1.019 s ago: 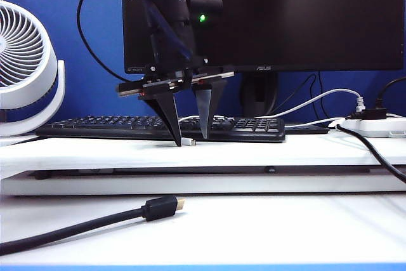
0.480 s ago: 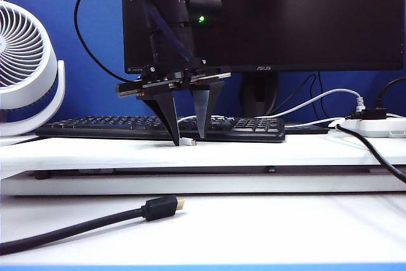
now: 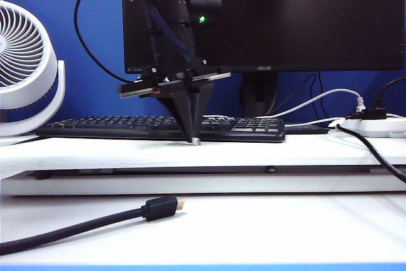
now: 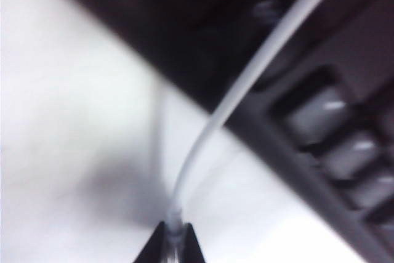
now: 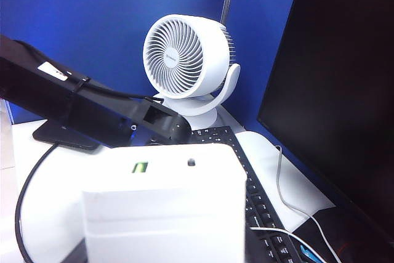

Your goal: Pick up the Type-C charging cable and the charging base, insert one end of the Type-C charger into the corresponding slot on the base, and finally place the plugged-in charger back on the table.

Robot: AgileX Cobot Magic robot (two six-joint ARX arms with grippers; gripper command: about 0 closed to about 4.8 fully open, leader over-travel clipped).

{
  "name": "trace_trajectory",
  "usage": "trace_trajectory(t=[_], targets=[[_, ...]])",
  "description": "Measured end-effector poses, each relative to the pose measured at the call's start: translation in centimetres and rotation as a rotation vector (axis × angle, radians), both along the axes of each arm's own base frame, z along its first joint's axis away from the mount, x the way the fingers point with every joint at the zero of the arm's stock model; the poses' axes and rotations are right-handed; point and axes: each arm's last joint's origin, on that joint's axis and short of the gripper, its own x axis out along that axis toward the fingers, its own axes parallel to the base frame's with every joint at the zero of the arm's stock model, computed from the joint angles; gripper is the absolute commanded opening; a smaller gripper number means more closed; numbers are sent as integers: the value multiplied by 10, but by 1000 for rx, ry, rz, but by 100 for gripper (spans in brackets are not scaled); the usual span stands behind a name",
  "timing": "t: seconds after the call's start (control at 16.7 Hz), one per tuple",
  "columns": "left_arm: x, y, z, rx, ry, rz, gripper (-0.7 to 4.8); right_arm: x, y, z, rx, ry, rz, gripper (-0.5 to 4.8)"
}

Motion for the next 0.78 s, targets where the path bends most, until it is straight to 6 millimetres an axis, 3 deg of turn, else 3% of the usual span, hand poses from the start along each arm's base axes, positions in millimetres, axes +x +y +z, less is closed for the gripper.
trace_trajectory(t=[0.36, 0.66, 0.78], targets=[[8, -8, 10, -101, -106, -121, -6, 0, 0, 0, 0, 0, 0, 0], [7, -12, 80, -362, -470, -364, -6, 0, 0, 0, -2, 0, -8, 0], [3, -14, 115, -528, -676, -561, -6, 1, -1, 0, -9, -2, -50, 0]])
